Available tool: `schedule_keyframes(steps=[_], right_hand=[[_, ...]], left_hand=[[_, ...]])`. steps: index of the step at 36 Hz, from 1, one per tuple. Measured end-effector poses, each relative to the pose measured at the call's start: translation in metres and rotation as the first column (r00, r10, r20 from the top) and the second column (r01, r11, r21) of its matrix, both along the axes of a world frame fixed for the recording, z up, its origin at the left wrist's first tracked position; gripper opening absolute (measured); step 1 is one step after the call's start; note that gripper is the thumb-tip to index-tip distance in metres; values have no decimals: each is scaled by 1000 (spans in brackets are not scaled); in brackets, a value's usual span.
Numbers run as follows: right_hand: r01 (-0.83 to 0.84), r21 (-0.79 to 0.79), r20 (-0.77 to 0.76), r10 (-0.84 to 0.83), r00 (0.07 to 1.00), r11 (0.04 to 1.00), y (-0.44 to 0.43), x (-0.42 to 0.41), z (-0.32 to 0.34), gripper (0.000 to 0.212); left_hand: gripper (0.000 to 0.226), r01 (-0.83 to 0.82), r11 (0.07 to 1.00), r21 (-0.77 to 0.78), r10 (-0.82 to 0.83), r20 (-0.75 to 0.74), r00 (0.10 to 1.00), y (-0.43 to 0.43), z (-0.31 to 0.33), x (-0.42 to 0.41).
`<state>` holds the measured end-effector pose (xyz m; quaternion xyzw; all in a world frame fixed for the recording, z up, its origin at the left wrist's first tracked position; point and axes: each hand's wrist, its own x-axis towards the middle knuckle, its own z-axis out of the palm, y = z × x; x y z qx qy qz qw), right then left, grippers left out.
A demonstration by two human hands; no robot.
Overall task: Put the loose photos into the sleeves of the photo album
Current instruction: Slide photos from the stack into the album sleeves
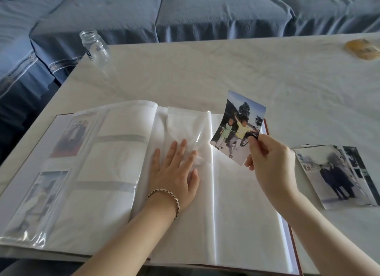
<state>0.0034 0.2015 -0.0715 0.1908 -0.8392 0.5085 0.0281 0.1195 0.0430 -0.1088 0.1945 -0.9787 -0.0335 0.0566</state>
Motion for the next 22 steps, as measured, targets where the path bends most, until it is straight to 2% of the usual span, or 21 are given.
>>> schedule_keyframes(steps=[8, 14, 17, 22], right_hand=[[-78, 63, 63, 74, 995, 995, -3, 6, -4, 27], [-137, 103, 143, 121, 982, 985, -10, 13, -6, 35], [-108, 74, 277, 83, 957, 991, -12, 7, -2, 34], [-112, 53, 580, 61, 812, 992, -15, -15, -3, 28]], left_hand=[[50, -4, 999, -40, 4, -1, 1000, 0, 0, -1], [53, -10, 999, -33, 12, 32, 999, -1, 2, -2], [55, -12, 1000, -17, 13, 54, 998, -1, 2, -1], [56, -14, 1000, -17, 14, 8, 1000, 0, 1, -1]])
